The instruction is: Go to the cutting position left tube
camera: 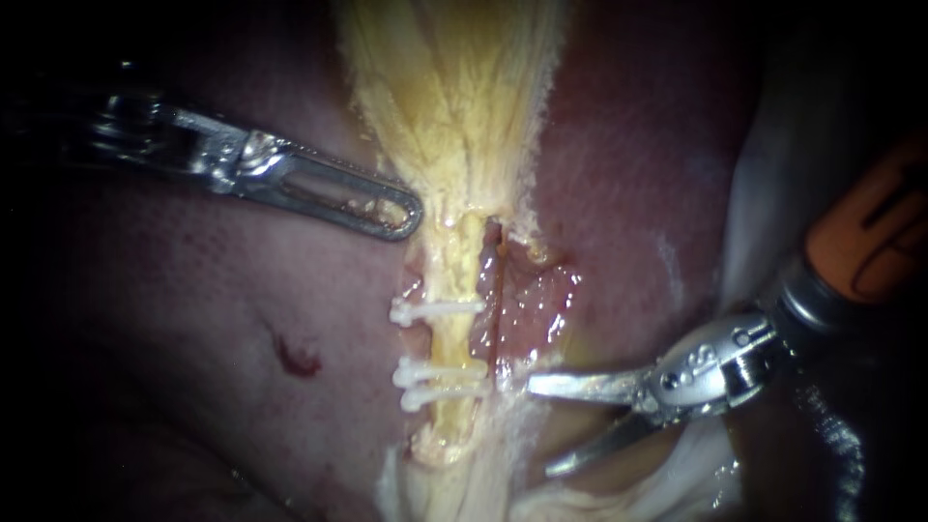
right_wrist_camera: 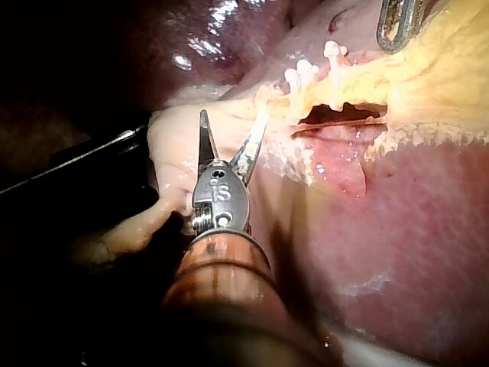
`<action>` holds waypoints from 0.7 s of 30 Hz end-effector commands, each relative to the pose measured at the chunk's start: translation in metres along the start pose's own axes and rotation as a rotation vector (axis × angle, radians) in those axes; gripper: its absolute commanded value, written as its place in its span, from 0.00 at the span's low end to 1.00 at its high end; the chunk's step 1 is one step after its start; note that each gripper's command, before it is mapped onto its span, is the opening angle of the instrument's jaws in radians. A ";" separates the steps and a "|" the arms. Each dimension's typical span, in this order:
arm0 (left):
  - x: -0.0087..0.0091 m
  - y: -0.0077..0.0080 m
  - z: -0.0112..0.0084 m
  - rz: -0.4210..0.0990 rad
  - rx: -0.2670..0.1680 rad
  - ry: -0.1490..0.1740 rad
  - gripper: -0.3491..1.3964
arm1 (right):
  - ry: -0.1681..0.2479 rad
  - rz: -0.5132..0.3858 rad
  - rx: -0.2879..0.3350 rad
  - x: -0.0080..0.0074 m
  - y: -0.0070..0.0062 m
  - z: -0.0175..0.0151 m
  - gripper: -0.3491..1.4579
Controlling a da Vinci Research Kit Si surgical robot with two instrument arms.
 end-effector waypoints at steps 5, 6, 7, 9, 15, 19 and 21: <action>-0.0006 0.0001 -0.0023 -0.002 0.007 0.003 0.00 | 0.000 0.006 0.000 0.0000 0.0001 0.0000 1.00; -0.0008 0.0001 -0.0030 -0.003 0.003 0.001 0.00 | 0.000 0.006 0.000 0.0000 0.0001 0.0000 1.00; -0.0010 0.0001 -0.0036 -0.004 -0.001 -0.002 0.00 | 0.000 0.006 0.000 0.0000 0.0001 0.0000 1.00; -0.0014 0.0000 -0.0053 -0.006 -0.011 -0.009 0.00 | 0.000 0.012 0.000 0.0000 0.0001 0.0000 1.00; -0.0014 -0.0005 -0.0082 -0.010 -0.020 -0.022 0.00 | 0.000 0.012 0.003 0.0000 0.0001 0.0001 1.00; -0.0013 -0.0006 -0.0084 -0.010 -0.020 -0.022 0.00 | 0.001 0.012 0.005 0.0001 0.0002 0.0002 1.00; -0.0013 -0.0006 -0.0084 -0.010 -0.020 -0.022 0.00 | -0.002 0.013 0.004 0.0002 0.0003 0.0004 1.00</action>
